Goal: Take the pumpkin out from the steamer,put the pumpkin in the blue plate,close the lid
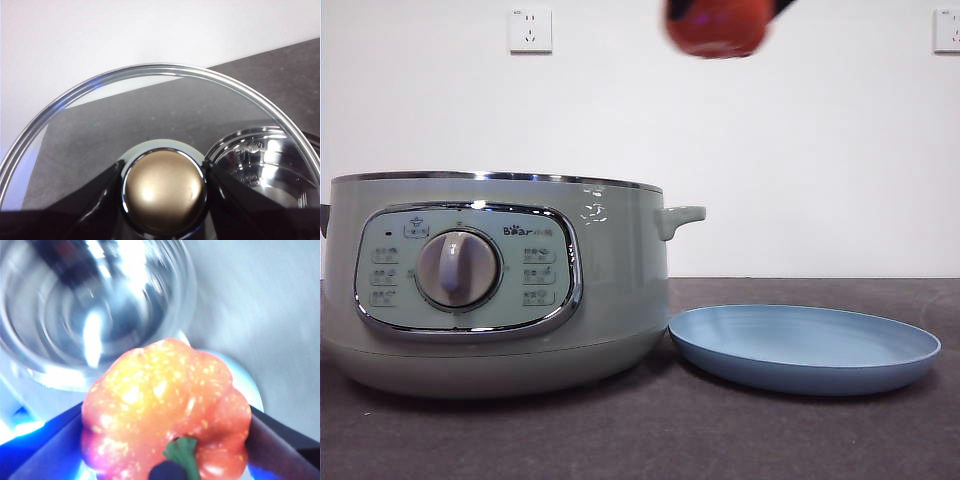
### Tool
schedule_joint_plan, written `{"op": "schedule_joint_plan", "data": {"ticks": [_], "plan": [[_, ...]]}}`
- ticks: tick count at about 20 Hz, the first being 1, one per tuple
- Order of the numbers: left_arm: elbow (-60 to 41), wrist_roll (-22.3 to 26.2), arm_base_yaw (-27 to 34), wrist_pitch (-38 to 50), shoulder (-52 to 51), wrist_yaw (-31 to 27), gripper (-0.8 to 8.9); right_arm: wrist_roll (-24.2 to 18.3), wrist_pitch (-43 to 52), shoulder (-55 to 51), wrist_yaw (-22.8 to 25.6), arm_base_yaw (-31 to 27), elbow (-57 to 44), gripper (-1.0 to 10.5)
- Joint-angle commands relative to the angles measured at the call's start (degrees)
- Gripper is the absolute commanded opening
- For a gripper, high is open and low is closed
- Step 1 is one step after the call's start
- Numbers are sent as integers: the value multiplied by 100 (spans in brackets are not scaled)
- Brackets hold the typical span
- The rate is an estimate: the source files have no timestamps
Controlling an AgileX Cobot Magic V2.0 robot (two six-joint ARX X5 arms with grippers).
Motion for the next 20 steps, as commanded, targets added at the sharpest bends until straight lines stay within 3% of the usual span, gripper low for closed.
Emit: {"op": "schedule_joint_plan", "data": {"ticks": [1, 7, 15, 20], "plan": [[57, -17, 2, 247, 76, 256, -9, 319, -372, -37, -4, -302, -114, -11], [57, -22, 0, 304, 348, 575, -9, 660, 140, -767, 2, -732, -1578, -11], [57, -20, 0, 507, 625, 828, -9, 992, 3086, -1384, 33, -782, -4356, -10], [57, -20, 0, 525, 741, 831, -9, 1021, 4339, -833, 7, -927, -4787, -10]]}}
